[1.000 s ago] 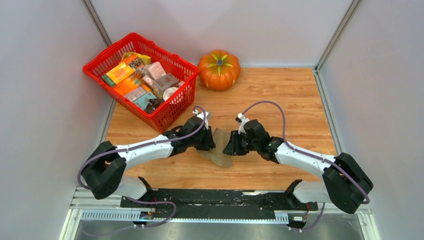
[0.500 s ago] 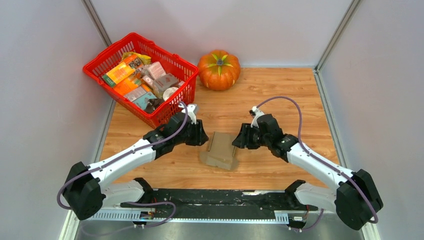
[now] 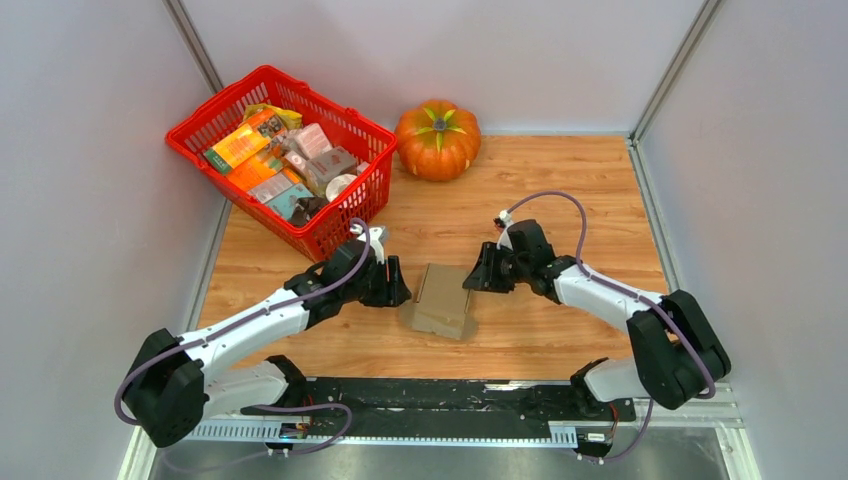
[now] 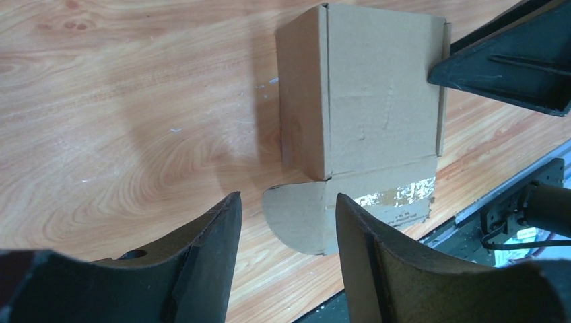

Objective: Fold the paper box

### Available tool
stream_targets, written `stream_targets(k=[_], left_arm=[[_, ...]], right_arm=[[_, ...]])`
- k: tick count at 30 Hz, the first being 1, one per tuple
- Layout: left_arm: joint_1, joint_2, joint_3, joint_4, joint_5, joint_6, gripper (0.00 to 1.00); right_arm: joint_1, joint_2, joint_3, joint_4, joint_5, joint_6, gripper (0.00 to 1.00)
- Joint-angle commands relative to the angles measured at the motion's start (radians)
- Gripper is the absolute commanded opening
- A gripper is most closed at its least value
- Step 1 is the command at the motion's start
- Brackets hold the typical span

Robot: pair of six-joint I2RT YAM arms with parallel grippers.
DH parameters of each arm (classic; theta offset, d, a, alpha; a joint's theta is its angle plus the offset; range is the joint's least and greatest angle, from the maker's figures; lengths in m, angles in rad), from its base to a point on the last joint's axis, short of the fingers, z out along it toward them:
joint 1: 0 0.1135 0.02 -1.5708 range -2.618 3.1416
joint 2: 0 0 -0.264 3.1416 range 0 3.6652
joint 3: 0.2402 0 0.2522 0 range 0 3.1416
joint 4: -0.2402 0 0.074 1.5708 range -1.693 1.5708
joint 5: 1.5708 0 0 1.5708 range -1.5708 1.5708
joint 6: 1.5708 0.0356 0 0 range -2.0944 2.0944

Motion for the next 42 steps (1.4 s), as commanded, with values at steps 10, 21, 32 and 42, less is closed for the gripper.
stream_targets(k=[10, 21, 32, 42], left_arm=[[0.034, -0.01, -0.011, 0.081, 0.061, -0.013, 0.66], [0.071, 0.053, -0.005, 0.151, 0.159, -0.024, 0.73], [0.072, 0.191, 0.049, 0.366, 0.366, -0.07, 0.75], [0.074, 0.125, 0.053, 0.343, 0.323, -0.073, 0.76]], right_arm=[[-0.057, 0.038, -0.083, 0.139, -0.088, 0.033, 0.34], [-0.106, -0.005, -0.161, 0.171, -0.103, 0.015, 0.32], [-0.151, -0.037, -0.197, 0.172, -0.125, -0.002, 0.31], [-0.155, -0.048, -0.195, 0.174, -0.123, 0.0, 0.31]])
